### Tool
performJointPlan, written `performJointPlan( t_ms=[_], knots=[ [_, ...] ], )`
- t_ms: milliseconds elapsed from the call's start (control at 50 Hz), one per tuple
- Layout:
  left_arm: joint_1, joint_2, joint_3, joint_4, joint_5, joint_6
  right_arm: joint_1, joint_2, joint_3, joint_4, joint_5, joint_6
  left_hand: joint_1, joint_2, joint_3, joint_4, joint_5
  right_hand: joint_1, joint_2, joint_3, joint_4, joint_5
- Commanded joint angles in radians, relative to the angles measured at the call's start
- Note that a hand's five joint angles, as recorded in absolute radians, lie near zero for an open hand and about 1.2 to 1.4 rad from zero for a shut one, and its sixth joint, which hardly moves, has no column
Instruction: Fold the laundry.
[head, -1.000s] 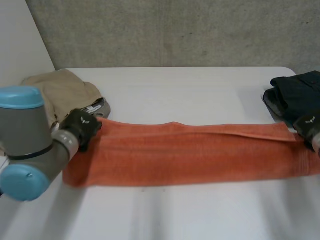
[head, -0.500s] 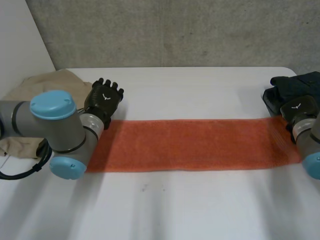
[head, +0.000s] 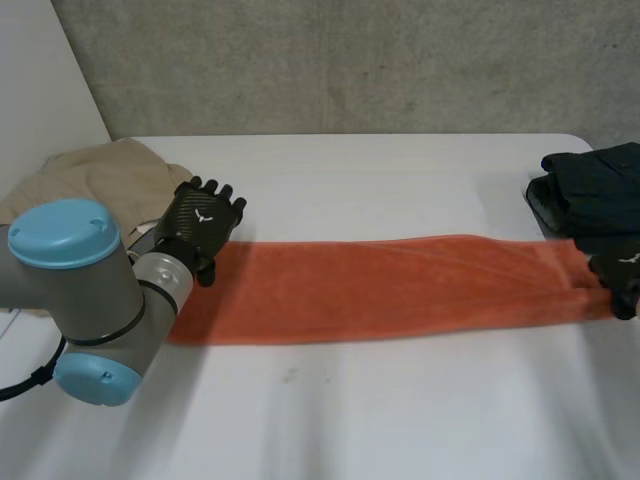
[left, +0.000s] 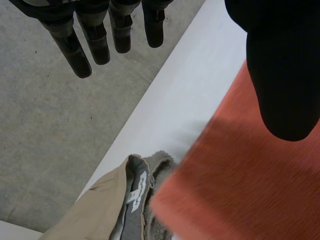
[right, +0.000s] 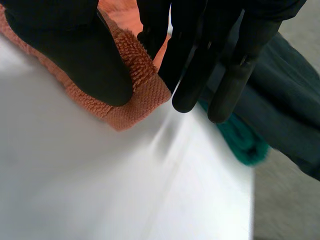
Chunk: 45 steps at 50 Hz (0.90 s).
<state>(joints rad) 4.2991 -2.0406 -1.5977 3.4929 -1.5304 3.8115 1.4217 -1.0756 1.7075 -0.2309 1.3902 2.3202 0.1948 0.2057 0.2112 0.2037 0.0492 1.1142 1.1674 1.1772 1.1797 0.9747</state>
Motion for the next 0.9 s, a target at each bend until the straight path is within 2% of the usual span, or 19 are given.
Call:
performJointPlan(
  t_ms=[20,100,160,280,380,400,480,560,680,700,720,780,840,900],
  knots=[
    [-0.001,0.052,-0.004,-0.002,-0.004,-0.006,-0.105,-0.018,-0.011,-0.044,0.157,-0.158,-0.020,-0.031,-0.037,-0.029,-0.049,0.282,0.229,0.219,0.217,0.247],
    [0.004,0.089,-0.025,-0.002,-0.001,-0.032,-0.179,-0.053,-0.015,-0.059,0.158,-0.269,-0.020,-0.031,-0.037,-0.029,-0.049,0.282,0.229,0.219,0.217,0.247],
    [0.008,0.106,-0.033,-0.002,-0.001,-0.044,-0.162,-0.076,-0.019,-0.079,0.153,-0.295,-0.020,-0.031,-0.037,-0.029,-0.049,0.282,0.229,0.219,0.217,0.247],
    [0.014,0.135,-0.056,-0.003,-0.002,-0.085,0.100,-0.175,-0.009,-0.160,0.096,-0.159,-0.020,-0.031,-0.037,-0.029,-0.049,0.282,0.229,0.219,0.217,0.247],
    [0.014,0.152,-0.074,-0.003,-0.004,-0.105,0.391,-0.228,0.004,-0.220,-0.017,-0.062,-0.020,-0.031,-0.037,-0.029,-0.049,0.282,0.229,0.219,0.217,0.247],
    [0.014,0.154,-0.077,-0.003,-0.004,-0.105,0.480,-0.218,0.004,-0.237,-0.054,-0.056,-0.020,-0.031,-0.037,-0.029,-0.049,0.282,0.229,0.219,0.217,0.247],
    [0.014,0.160,-0.096,-0.003,-0.002,-0.105,0.664,-0.141,-0.008,-0.303,-0.134,-0.062,-0.020,-0.031,-0.037,-0.029,-0.049,0.282,0.229,0.219,0.217,0.247],
    [0.011,0.158,-0.100,-0.003,-0.004,-0.105,0.791,-0.003,-0.040,-0.361,-0.166,-0.082,-0.020,-0.031,-0.037,-0.029,-0.049,0.282,0.229,0.219,0.217,0.247],
    [0.002,0.152,-0.100,-0.002,-0.005,-0.108,0.884,0.126,-0.066,-0.400,-0.162,-0.134,-0.020,-0.031,-0.037,-0.029,-0.049,0.282,0.229,0.219,0.217,0.247],
    [0.001,0.151,-0.100,-0.002,-0.005,-0.108,0.885,0.134,-0.069,-0.395,-0.157,-0.139,-0.020,-0.031,-0.037,-0.029,-0.049,0.242,0.189,0.179,0.177,0.207],
    [-0.001,0.151,-0.100,-0.002,-0.004,-0.108,0.884,0.137,-0.065,-0.390,-0.155,-0.137,-0.020,-0.031,-0.037,-0.029,-0.049,-0.322,-0.375,-0.385,-0.387,-0.357],
    [-0.007,0.149,-0.097,-0.002,-0.004,-0.110,0.881,0.112,-0.033,-0.396,-0.152,-0.108,-0.020,-0.031,-0.037,-0.029,-0.049,-0.846,-0.899,-0.909,-0.911,-0.881],
    [-0.019,0.148,-0.084,-0.002,-0.004,-0.110,0.853,0.054,-0.011,-0.389,-0.134,-0.035,-0.020,-0.031,-0.037,-0.029,-0.049,-0.891,-0.944,-0.954,-0.957,-0.926],
    [-0.039,0.149,-0.068,0.000,-0.002,-0.110,0.737,-0.090,0.033,-0.345,-0.085,0.135,-0.020,-0.031,-0.037,-0.029,-0.049,-0.940,-0.993,-1.003,-1.005,-0.975]
  ],
)
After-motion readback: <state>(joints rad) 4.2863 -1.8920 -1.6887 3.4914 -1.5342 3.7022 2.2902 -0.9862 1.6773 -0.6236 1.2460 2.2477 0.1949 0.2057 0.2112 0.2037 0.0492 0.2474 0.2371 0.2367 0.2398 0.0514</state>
